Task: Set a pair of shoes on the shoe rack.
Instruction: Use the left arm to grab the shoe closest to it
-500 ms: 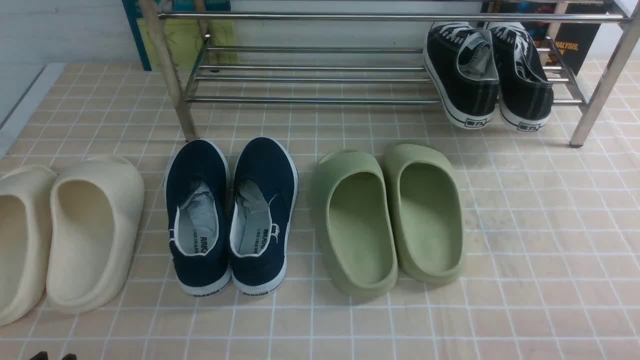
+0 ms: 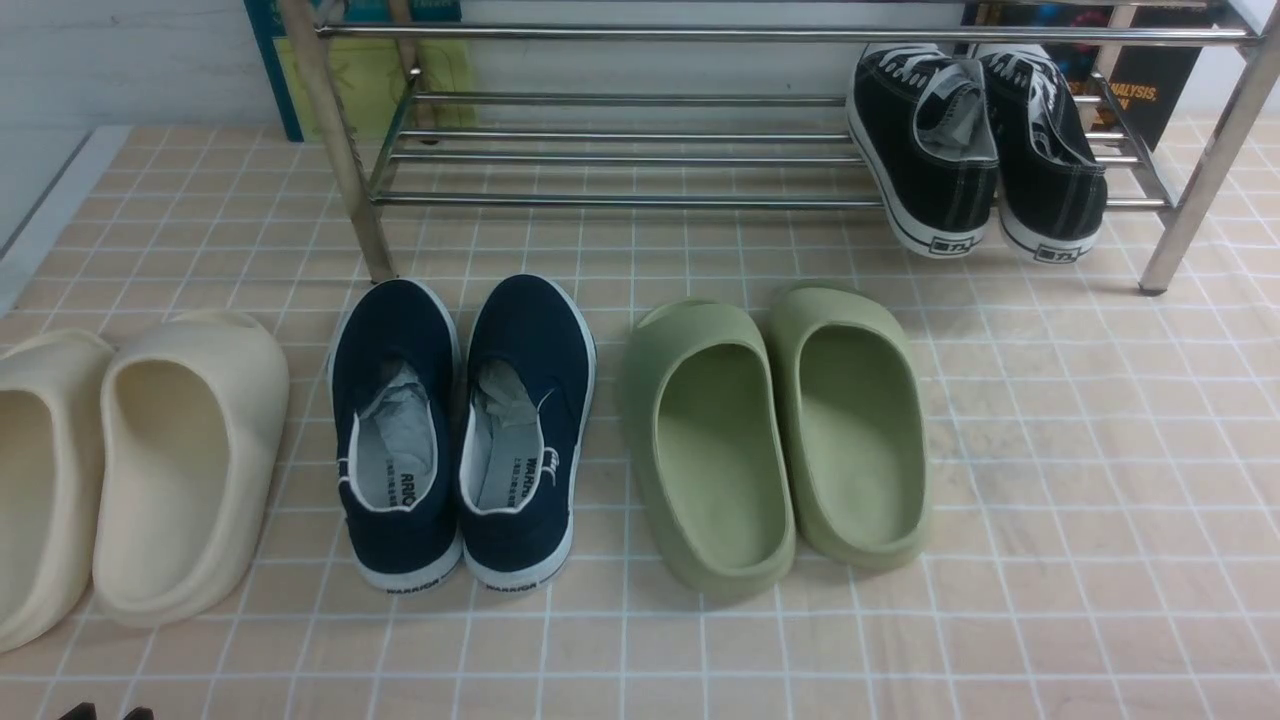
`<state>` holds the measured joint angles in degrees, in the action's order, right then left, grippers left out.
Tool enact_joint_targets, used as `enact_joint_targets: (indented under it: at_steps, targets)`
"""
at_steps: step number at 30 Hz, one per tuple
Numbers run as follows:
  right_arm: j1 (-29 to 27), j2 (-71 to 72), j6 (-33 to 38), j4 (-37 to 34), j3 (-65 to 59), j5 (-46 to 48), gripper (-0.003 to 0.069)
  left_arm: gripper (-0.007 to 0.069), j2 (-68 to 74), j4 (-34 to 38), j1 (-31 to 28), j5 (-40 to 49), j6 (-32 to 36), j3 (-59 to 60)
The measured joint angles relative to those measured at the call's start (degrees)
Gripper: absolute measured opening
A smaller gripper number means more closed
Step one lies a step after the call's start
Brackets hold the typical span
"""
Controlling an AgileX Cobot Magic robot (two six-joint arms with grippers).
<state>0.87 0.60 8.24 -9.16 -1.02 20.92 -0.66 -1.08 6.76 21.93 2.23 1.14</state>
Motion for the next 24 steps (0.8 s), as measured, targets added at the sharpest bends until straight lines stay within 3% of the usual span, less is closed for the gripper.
enact_joint_targets:
  at_steps: [14, 24]
  targets:
    - [0.00, 0.00, 0.00, 0.00, 0.00, 0.00, 0.0081, 0.0239, 0.00, -0.30, 0.00, 0.00, 0.07, 0.00]
    - [0.00, 0.00, 0.00, 0.00, 0.00, 0.00, 0.0088, 0.0239, 0.00, -4.24, 0.00, 0.00, 1.28, 0.00]
